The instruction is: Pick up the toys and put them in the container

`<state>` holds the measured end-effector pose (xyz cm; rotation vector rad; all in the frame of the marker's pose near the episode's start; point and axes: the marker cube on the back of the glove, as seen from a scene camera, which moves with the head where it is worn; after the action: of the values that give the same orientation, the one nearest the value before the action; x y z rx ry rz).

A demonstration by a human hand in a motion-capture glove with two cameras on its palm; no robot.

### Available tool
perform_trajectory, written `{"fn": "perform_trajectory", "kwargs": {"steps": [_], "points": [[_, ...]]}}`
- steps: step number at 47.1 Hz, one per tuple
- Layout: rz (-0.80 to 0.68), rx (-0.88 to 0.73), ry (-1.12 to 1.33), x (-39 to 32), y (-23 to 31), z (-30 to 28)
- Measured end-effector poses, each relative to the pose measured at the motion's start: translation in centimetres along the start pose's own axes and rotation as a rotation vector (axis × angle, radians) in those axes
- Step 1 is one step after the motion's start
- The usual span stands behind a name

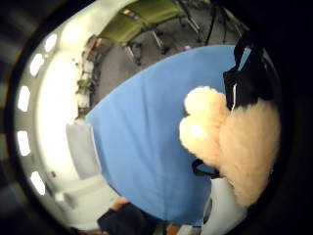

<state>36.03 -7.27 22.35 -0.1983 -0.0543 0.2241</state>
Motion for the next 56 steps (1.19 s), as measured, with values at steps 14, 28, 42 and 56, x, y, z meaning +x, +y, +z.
{"fn": "perform_trajectory", "kwargs": {"steps": [14, 28, 42, 56], "points": [[-0.026, 0.017, 0.013, -3.1, 3.6, -3.2], [-0.120, 0.174, 0.002, -11.7, 7.4, -15.1], [-0.339, 0.357, 0.026, -29.6, 12.3, -26.5], [-0.668, 0.348, -0.070, -50.5, 17.4, -28.3]]}}
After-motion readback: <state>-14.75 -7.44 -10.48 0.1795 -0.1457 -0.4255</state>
